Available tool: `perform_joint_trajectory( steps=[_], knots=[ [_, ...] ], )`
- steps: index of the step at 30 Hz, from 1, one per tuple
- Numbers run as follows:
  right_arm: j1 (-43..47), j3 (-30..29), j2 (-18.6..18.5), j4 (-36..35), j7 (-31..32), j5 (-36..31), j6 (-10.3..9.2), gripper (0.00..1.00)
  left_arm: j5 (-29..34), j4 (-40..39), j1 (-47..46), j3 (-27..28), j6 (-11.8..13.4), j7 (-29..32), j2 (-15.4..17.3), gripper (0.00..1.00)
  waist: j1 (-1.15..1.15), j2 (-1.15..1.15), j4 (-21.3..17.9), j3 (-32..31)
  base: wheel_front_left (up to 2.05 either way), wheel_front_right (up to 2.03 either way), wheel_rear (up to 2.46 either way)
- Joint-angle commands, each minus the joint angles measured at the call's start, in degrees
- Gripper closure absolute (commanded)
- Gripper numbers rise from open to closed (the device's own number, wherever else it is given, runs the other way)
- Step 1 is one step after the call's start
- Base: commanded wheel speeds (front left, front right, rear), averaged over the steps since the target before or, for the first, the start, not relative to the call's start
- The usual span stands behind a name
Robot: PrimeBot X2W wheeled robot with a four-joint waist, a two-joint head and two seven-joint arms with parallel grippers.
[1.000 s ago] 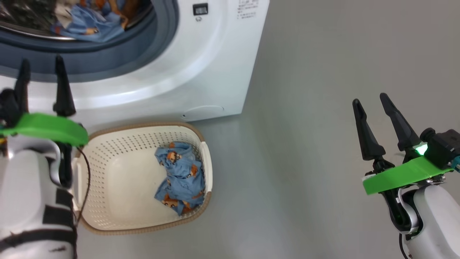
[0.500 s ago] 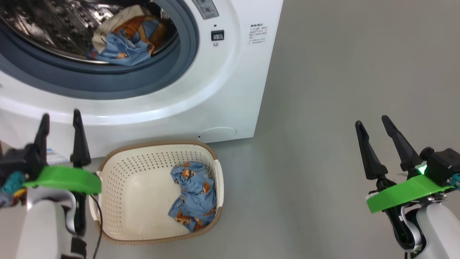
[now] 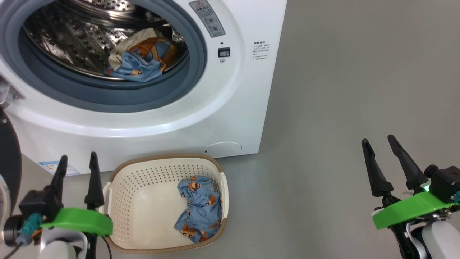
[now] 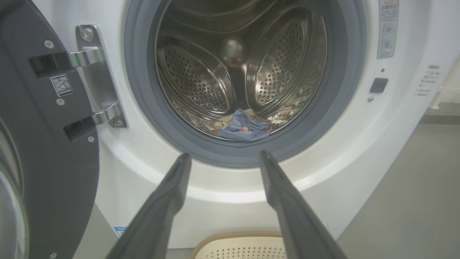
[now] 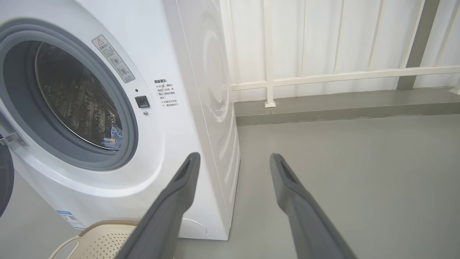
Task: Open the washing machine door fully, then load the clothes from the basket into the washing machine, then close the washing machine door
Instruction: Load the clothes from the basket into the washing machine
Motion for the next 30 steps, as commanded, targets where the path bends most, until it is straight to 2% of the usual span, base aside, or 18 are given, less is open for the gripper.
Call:
perform_joint_trajectory(
  steps=[1,16,30],
  knots=[
    [1.01,0.33,-0.88,-1.44,-0.47,-0.67,0.25,0.00,0.27,-2.33,0.99,1.36,-0.15,-0.36,1.07,0.00,0.01,0.00,0.17,-0.52,0.00,0.00,0.00],
    [3.34,-0.25,-0.49,-1.24,-0.47,-0.83,0.25,0.00,-0.85,-6.37,7.86,2.45,-0.20,-0.36,0.14,0.00,0.01,0.00,0.03,-3.05,0.00,0.00,0.00],
    [4.27,-0.36,-0.10,-1.18,-0.47,-0.89,0.25,0.00,-1.19,-8.87,10.57,3.42,-0.21,-0.36,-0.55,0.00,0.01,0.00,-0.31,-3.58,0.00,0.00,0.00]
  ],
)
